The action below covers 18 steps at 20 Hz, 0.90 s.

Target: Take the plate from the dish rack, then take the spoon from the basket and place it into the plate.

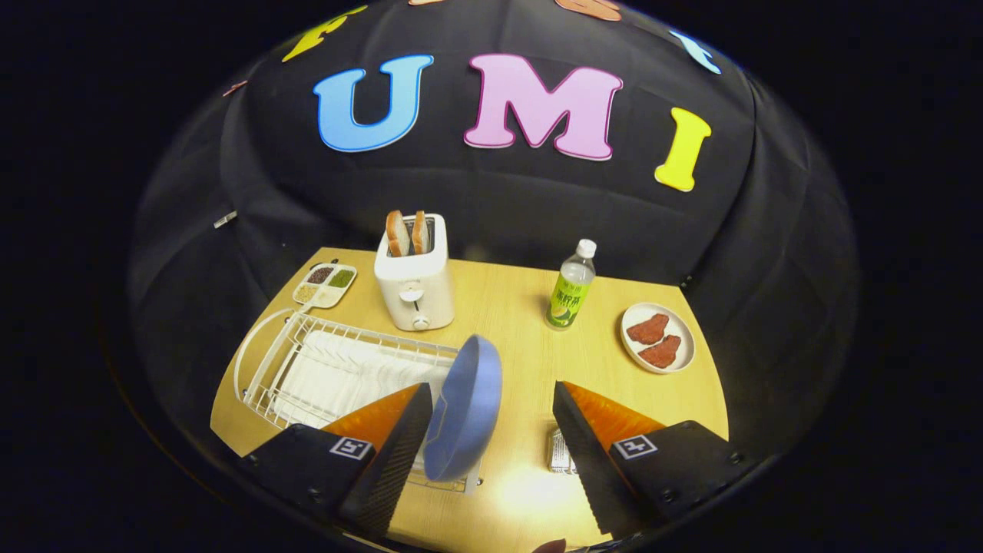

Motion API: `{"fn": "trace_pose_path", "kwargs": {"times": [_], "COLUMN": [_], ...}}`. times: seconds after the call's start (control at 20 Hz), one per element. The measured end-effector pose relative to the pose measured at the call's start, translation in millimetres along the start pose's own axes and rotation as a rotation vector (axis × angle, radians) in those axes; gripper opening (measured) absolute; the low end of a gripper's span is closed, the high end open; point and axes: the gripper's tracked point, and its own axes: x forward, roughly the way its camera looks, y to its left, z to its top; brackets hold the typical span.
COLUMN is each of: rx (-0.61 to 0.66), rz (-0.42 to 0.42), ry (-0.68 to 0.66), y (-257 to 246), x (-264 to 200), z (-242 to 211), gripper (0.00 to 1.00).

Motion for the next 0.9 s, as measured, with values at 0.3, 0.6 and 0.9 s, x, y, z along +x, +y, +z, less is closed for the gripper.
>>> {"fn": "trace_pose_path", "kwargs": {"times": [0.3, 0.6, 0.9], "rx": [-0.013, -0.002, 0.029], "rz": [-0.093, -0.193, -0.209], "ry": [0.108, 0.151, 0.138], "y": [2.8, 0.9, 2.6], "x": [46.2, 70.0, 60.5], "z": [-34.6, -45.9, -34.5], "gripper": [0.96, 0.48, 0.3]}}
